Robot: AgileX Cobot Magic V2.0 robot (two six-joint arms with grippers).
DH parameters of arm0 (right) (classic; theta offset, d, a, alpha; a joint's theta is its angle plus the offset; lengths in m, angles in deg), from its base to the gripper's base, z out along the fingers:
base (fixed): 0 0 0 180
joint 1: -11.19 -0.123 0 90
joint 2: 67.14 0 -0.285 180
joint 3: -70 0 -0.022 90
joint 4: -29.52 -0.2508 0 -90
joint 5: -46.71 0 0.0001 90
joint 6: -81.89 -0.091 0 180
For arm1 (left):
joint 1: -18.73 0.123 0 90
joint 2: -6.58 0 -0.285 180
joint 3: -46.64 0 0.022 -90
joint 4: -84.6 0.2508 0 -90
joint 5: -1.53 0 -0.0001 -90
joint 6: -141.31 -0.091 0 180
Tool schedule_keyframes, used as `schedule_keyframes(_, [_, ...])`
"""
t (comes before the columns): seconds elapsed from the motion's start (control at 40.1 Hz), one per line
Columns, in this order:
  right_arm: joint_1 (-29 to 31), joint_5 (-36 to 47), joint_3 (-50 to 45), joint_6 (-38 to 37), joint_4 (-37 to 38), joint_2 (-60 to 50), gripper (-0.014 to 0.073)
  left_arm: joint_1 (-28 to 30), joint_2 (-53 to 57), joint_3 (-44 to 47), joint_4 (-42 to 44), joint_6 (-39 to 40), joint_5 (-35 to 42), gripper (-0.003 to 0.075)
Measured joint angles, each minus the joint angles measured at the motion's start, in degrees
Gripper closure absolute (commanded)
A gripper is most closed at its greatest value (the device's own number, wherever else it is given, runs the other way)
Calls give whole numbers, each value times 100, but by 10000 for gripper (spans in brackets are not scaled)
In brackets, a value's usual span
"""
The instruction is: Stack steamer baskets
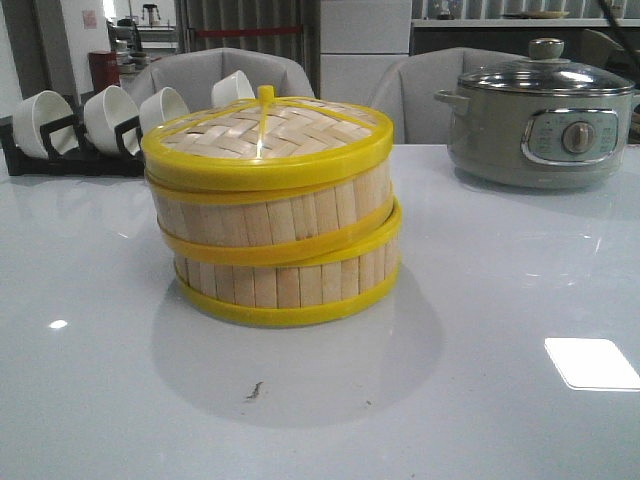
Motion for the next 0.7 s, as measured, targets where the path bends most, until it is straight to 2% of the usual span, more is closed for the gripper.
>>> schedule_keyframes(0.249, [424,1383,-2362,0,0,-1626,210,0,0,0,0,0,0,636])
schedule_keyframes(0.349, [536,1876,-3151,0,0,-2188,237,0,0,0,0,0,0,636])
schedule_keyframes(0.499, [636,2463,-4008,0,0,-2993,324,0,0,0,0,0,0,636])
schedule_keyframes(0.698, [874,2816,-5042,0,0,-4033,336,0,0,0,0,0,0,636])
